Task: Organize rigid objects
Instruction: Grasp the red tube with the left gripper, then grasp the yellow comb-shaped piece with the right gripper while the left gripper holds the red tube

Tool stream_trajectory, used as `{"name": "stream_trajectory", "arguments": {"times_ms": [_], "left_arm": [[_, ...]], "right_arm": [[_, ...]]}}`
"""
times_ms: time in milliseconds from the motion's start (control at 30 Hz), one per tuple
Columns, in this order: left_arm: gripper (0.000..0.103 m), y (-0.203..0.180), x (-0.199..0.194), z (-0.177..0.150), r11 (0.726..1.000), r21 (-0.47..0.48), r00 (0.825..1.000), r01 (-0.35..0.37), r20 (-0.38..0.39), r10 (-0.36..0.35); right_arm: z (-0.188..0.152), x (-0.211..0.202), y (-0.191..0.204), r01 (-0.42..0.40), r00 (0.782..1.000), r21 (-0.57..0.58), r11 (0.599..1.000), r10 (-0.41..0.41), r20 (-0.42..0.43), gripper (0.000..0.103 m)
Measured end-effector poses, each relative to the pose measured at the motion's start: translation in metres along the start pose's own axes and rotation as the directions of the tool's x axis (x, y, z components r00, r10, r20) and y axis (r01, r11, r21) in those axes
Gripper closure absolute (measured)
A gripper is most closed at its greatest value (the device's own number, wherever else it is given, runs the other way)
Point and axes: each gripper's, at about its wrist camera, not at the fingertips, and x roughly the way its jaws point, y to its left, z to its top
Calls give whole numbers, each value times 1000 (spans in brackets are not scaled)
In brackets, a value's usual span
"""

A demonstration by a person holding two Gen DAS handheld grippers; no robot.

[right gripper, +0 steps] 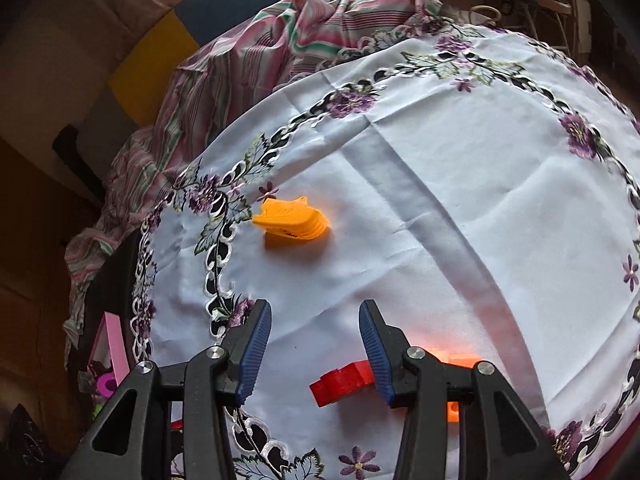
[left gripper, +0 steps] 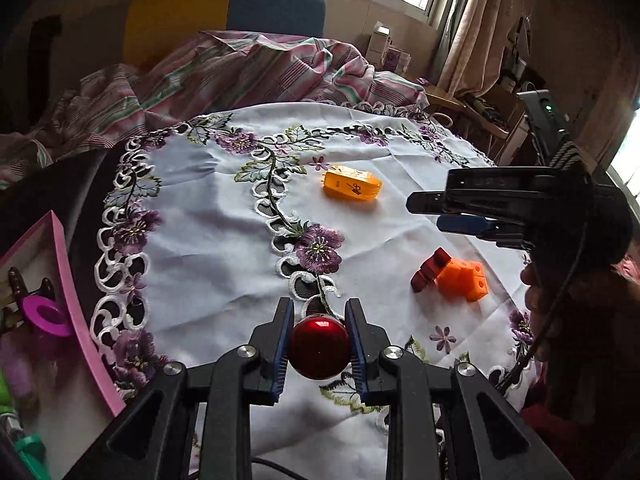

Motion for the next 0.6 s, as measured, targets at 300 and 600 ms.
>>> {"name": "stream_trajectory", "arguments": {"times_ms": [300, 600], "left_arm": [[77, 26, -31, -13, 998, -64, 999, 20, 27, -18], [77, 44, -44, -23, 994, -110, 999, 24, 24, -21]], "right_arm": [[46, 41, 61, 112, 991, -390, 914, -133, -27, 45], [68, 102, 76, 177, 958, -562, 808, -273, -90, 45]]}}
